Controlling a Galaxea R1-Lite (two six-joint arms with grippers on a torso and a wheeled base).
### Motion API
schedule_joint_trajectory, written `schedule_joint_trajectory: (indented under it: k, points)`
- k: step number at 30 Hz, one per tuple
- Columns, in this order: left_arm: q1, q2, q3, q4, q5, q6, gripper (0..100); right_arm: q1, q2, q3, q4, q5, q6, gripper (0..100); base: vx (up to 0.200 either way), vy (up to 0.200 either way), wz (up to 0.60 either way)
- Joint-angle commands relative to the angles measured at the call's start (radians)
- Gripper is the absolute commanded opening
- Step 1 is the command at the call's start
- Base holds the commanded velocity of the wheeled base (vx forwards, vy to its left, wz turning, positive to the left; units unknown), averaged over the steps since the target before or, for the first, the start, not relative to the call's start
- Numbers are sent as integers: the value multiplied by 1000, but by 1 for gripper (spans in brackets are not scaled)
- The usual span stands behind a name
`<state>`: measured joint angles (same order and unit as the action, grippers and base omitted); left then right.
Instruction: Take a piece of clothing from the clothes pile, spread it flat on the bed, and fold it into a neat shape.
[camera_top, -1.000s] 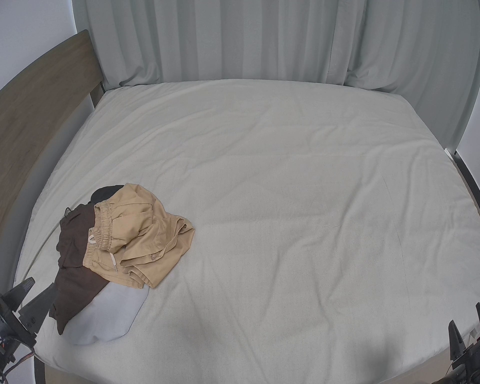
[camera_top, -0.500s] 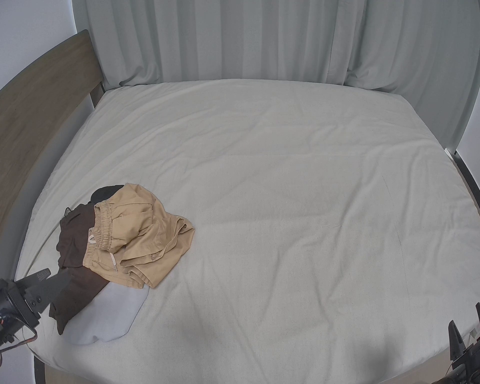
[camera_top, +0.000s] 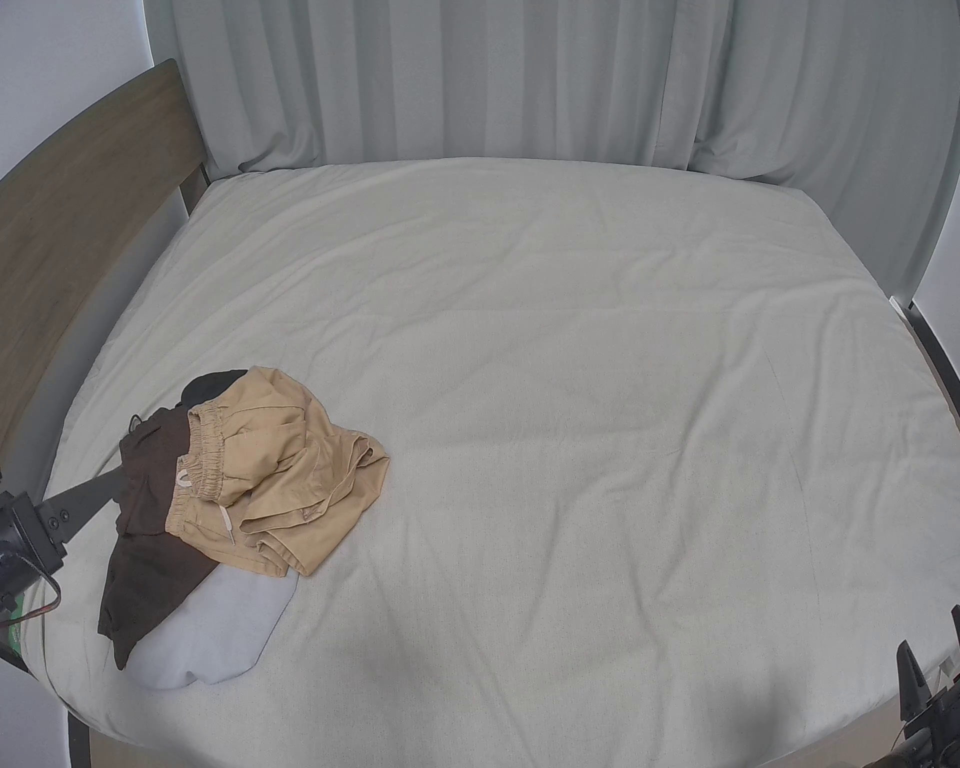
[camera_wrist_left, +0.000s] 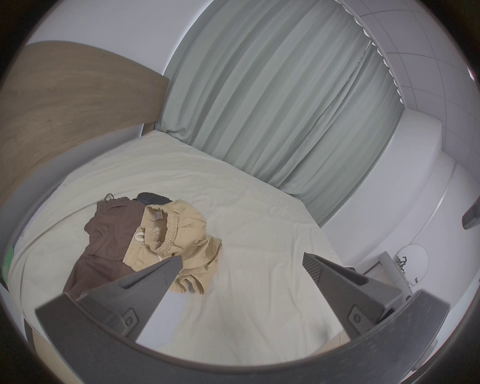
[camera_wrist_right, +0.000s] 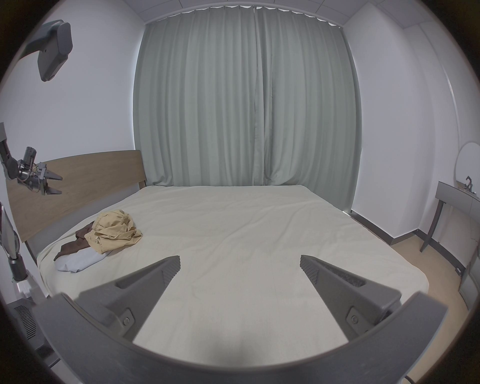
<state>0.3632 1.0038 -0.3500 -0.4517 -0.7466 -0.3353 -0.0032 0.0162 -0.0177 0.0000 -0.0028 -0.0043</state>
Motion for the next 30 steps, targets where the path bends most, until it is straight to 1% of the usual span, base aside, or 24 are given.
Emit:
schedule_joint_trajectory:
  k: [1,6,9,17,22,23,30]
  points:
    - [36,71,3,-10,-31,1,100,0,-15,18,0,0,0,100,0,0,0]
    - [36,98,-7,-15,-45,2,100,0,-15,18,0,0,1,100,0,0,0]
    - [36,131,-9,-48,-46,7,100,0,-15,18,0,0,1,100,0,0,0]
    - [76,289,-14,-191,-89,15,100,0,-15,18,0,0,1,100,0,0,0]
    - [79,357,-20,-248,-92,13,100,-1,-15,18,0,0,1,100,0,0,0]
    - [77,398,-35,-269,-91,13,100,-1,-15,18,0,0,1,100,0,0,0]
    - [63,513,-83,-309,-80,12,100,-1,-15,18,0,0,1,100,0,0,0]
